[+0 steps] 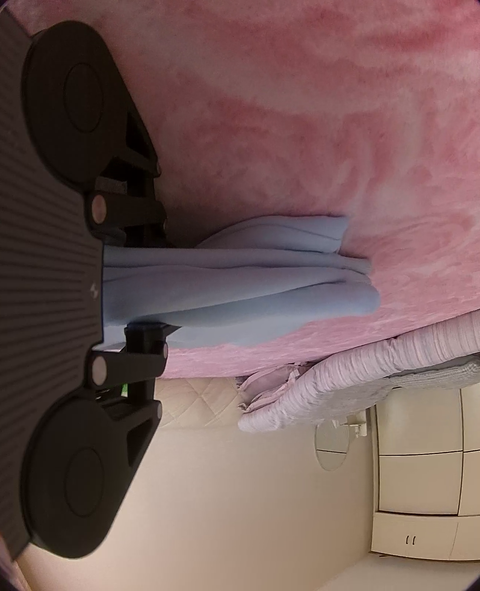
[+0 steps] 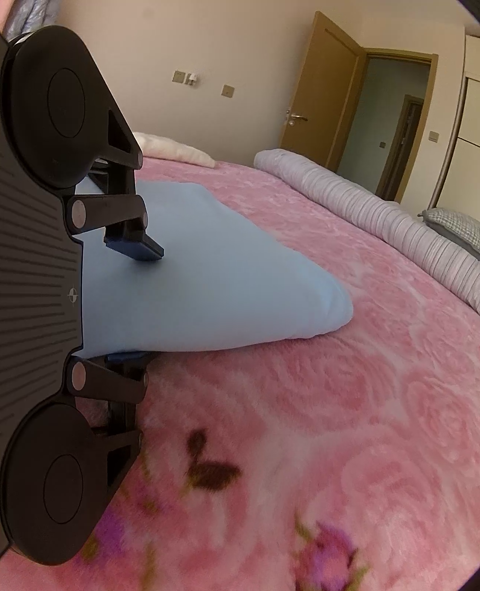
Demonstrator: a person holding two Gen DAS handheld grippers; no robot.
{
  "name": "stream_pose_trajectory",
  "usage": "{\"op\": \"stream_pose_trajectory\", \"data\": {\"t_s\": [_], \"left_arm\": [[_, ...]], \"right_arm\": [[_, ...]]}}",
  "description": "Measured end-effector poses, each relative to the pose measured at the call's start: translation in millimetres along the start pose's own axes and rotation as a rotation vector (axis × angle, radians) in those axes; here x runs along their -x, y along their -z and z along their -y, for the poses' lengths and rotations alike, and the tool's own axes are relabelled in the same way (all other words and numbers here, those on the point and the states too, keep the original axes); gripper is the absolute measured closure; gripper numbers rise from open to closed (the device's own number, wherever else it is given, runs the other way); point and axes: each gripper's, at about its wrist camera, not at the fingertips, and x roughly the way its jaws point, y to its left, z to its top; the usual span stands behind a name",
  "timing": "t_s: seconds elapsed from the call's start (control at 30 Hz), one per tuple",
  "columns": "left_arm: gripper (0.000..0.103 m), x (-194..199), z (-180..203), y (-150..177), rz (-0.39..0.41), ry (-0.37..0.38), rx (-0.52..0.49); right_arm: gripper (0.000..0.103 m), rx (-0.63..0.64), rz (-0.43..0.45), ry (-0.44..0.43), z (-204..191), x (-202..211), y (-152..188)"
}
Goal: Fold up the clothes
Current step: 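Grasp the folded light blue sweatshirt with both tools and lift it, then carry the held sweatshirt with both tools over the cream folded cloth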
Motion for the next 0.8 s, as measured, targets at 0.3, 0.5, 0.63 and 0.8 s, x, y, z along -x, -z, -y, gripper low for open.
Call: {"op": "stream_pose_trajectory", "data": {"t_s": [0.3,0.5,0.63,0.8], "left_arm": [[0.082,-1,14,-13,-0.068,-0.021,-0.013],[0.083,25,47,-32,-0.066,-0.059,0.089],[0.083,57,91,-46,-0.028,-0.086,0.122],[0.083,115,147,-53,0.083,-0.120,0.167]], "right_arm": [[0.081,0.002,-0.033,0.085,-18,-1,-8],[0.083,-0.006,-0.088,0.122,-79,6,-29],[0.084,-0.010,-0.131,0.110,-131,7,-46],[0.084,0.019,-0.211,0.060,-204,-6,-64]]}}
